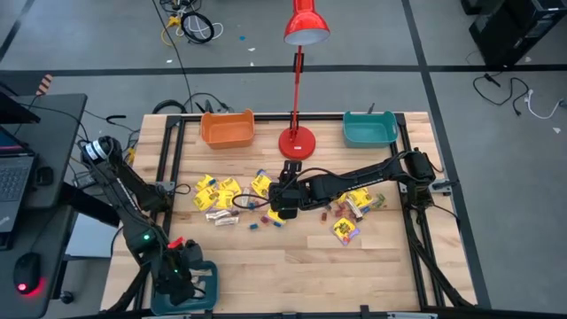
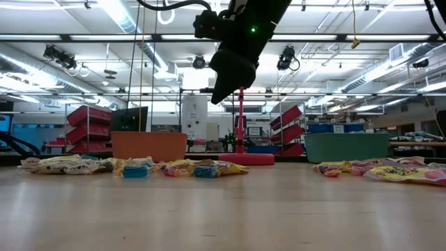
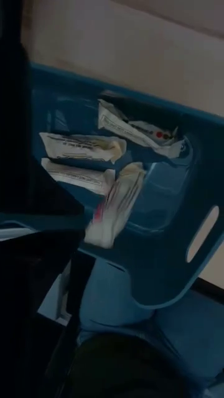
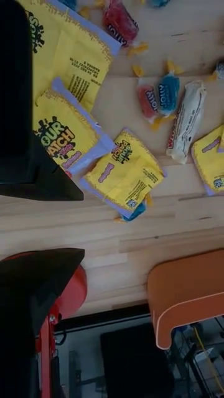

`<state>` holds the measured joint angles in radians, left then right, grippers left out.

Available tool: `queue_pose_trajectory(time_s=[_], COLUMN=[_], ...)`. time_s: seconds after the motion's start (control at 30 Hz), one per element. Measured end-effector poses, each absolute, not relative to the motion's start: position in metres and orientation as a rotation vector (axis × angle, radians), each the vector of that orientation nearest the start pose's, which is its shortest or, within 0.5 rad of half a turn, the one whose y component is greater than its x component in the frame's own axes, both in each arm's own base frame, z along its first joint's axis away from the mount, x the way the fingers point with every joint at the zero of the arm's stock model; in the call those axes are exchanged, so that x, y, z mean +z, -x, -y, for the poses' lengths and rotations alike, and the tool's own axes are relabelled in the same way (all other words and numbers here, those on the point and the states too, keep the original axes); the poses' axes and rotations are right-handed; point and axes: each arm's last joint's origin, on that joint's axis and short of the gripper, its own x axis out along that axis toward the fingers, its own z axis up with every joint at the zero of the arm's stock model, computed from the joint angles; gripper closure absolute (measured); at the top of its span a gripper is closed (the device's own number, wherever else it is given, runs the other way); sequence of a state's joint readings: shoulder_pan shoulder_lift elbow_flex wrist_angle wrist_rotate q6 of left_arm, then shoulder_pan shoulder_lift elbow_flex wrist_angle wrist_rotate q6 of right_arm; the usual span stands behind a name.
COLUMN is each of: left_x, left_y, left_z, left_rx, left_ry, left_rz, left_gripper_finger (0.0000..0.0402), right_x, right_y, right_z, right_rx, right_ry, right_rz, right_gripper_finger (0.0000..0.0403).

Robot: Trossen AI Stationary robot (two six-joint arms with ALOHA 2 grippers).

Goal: Sort candy
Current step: Put the white candy into the blue bin

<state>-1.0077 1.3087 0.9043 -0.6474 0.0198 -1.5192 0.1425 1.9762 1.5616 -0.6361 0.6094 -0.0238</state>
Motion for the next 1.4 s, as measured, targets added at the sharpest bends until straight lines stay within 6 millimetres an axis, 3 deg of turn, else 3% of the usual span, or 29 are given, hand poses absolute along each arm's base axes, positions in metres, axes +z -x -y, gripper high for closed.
queue_pose_trajectory(time_s=[0.4, 0.77, 1.07, 1.4], left_x=[0.233, 0.233, 0.231, 0.243], left_y=[-0.134, -0.157, -0.172, -0.161], left_z=[0.209, 0.192, 0.172, 0.154], left_rx=[-0.031, -0.063, -0.025, 0.072], left_ry=[0.696, 0.485, 0.31, 0.207], left_rz=[-1.296, -1.151, -1.115, -1.037], left_gripper_finger=[0.0335, 0.0335, 0.0335, 0.0335], right_x=[0.223, 0.227, 0.239, 0.217], right_y=[-0.416, -0.426, -0.444, -0.444], right_z=[-0.043, -0.048, -0.056, -0.06], right_rx=[-0.413, -0.249, -0.053, 0.011], right_ry=[0.408, 0.335, 0.255, 0.2], right_rz=[-0.991, -0.906, -0.66, -0.43], right_gripper_finger=[0.0284, 0.0284, 0.0284, 0.0284])
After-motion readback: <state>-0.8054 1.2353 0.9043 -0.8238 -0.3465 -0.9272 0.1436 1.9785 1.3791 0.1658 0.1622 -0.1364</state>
